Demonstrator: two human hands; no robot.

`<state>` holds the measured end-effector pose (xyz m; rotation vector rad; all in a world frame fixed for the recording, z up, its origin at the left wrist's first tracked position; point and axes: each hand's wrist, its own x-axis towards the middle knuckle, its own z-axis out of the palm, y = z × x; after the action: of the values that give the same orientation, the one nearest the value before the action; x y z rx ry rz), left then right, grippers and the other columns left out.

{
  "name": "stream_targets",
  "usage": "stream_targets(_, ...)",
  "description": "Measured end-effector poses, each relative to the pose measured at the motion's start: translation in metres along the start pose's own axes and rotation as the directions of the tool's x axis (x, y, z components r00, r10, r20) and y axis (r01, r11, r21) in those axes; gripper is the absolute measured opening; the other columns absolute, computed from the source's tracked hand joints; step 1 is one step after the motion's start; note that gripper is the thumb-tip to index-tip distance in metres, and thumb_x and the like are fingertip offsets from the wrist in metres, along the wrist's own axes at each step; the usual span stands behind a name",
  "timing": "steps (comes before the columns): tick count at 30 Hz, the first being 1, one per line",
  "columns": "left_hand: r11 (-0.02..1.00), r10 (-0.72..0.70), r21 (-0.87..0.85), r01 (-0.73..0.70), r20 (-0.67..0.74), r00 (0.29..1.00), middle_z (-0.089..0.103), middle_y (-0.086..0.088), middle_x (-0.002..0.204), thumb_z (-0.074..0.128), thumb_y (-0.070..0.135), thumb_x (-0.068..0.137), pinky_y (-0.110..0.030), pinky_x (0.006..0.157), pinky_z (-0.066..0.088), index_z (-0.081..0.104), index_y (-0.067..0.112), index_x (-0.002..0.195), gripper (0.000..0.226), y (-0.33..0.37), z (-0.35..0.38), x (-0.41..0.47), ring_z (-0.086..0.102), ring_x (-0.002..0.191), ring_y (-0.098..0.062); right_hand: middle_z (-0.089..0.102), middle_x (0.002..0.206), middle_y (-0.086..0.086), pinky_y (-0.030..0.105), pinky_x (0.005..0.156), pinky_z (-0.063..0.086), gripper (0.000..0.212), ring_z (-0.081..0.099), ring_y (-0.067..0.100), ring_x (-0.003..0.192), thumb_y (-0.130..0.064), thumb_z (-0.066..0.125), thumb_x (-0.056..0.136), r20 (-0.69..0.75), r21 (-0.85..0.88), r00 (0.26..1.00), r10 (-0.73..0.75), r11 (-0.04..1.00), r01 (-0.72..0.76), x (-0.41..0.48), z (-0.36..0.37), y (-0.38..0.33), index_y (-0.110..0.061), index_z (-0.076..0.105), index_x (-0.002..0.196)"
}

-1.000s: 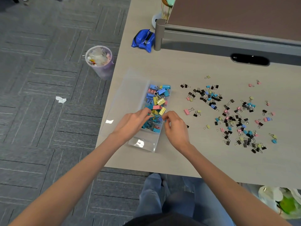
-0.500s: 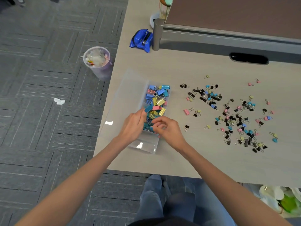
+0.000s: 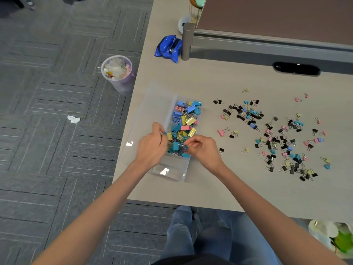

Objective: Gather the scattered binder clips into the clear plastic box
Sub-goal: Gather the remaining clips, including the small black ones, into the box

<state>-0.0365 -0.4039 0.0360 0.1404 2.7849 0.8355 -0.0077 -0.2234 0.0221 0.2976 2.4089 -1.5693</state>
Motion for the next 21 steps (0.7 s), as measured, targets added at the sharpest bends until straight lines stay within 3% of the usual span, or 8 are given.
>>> stream_targets(2, 0.998, 0.041, -0.039, -0.039, 0.038, 0.998, 0.059, -0.004, 0.082, 0.032, 0.012, 0.098, -0.039, 0.061, 0.044, 0.032, 0.011, 0.119, 0.021, -0.004, -0.004, -0.002, 0.056, 0.069, -0.024, 0.069, 0.085, -0.002, 0.018, 0.070, 0.051, 0.021, 0.062, 0.007, 0.071, 0.000, 0.061, 0.083, -0.039, -0.180, 0.997, -0.073, 0.982, 0.065, 0.000, -0.003, 0.003, -0.017, 0.072, 0.085)
stream_targets(5, 0.970, 0.102, -0.233, -0.073, 0.115, 0.988, 0.062, -0.007, 0.099, 0.033, 0.003, 0.096, -0.046, 0.078, 0.053, 0.021, 0.018, 0.133, 0.042, -0.011, -0.005, -0.003, 0.062, 0.086, -0.021, 0.068, 0.091, -0.004, 0.020, 0.070, 0.050, 0.017, 0.062, 0.008, 0.075, -0.003, 0.062, 0.085, 0.038, -0.331, 0.978, -0.207, 0.920, 0.208, -0.005, -0.001, 0.003, -0.016, 0.073, 0.088)
stream_targets(7, 0.950, 0.090, -0.308, -0.058, 0.089, 0.992, 0.068, -0.009, 0.097, 0.036, 0.009, 0.100, -0.046, 0.081, 0.055, 0.022, 0.025, 0.135, 0.041, -0.013, -0.003, -0.003, 0.068, 0.091, -0.020, 0.067, 0.093, -0.005, 0.023, 0.066, 0.048, 0.016, 0.061, 0.010, 0.080, -0.006, 0.061, 0.086, 0.084, -0.432, 0.953, -0.290, 0.852, 0.297, -0.008, 0.002, 0.005, -0.016, 0.073, 0.089)
stream_targets(10, 0.942, 0.091, -0.325, -0.084, 0.006, 0.996, 0.072, -0.005, 0.084, 0.043, 0.025, 0.101, -0.041, 0.074, 0.058, 0.030, 0.021, 0.131, 0.033, -0.012, 0.000, -0.005, 0.071, 0.081, -0.013, 0.067, 0.088, -0.006, 0.022, 0.056, 0.039, 0.012, 0.058, 0.012, 0.087, -0.009, 0.067, 0.083, 0.095, -0.600, 0.904, -0.417, 0.701, 0.386, -0.012, 0.004, 0.011, -0.019, 0.072, 0.085)
stream_targets(15, 0.978, 0.186, -0.070, -0.197, -0.135, 0.973, 0.074, 0.003, 0.079, 0.067, 0.032, 0.087, -0.037, 0.066, 0.054, 0.057, 0.014, 0.099, 0.024, -0.017, 0.002, -0.003, 0.070, 0.074, -0.016, 0.064, 0.092, -0.005, 0.024, 0.053, 0.041, 0.009, 0.058, 0.015, 0.090, -0.013, 0.068, 0.085, 0.110, -0.622, 0.902, -0.417, 0.679, 0.390, -0.013, 0.001, 0.017, -0.019, 0.074, 0.089)
stream_targets(19, 0.950, 0.311, 0.041, -0.308, -0.108, 0.944, 0.065, 0.000, 0.085, 0.076, 0.026, 0.079, -0.027, 0.069, 0.044, 0.069, 0.019, 0.095, 0.019, -0.018, 0.005, -0.001, 0.059, 0.081, -0.019, 0.059, 0.101, -0.004, 0.027, 0.057, 0.048, 0.018, 0.058, 0.012, 0.084, -0.009, 0.058, 0.089, 0.049, -0.559, 0.920, -0.390, 0.753, 0.348, -0.011, -0.001, 0.017, -0.016, 0.067, 0.103)
stream_targets(21, 0.909, 0.411, 0.107, -0.404, -0.064, 0.909, 0.064, 0.001, 0.086, 0.079, 0.022, 0.075, -0.031, 0.070, 0.044, 0.071, 0.018, 0.092, 0.019, -0.019, 0.009, 0.001, 0.054, 0.083, -0.019, 0.058, 0.102, -0.004, 0.028, 0.060, 0.049, 0.020, 0.059, 0.013, 0.079, -0.008, 0.054, 0.090, 0.017, -0.540, 0.926, -0.376, 0.776, 0.325, -0.011, -0.003, 0.018, -0.016, 0.065, 0.104)
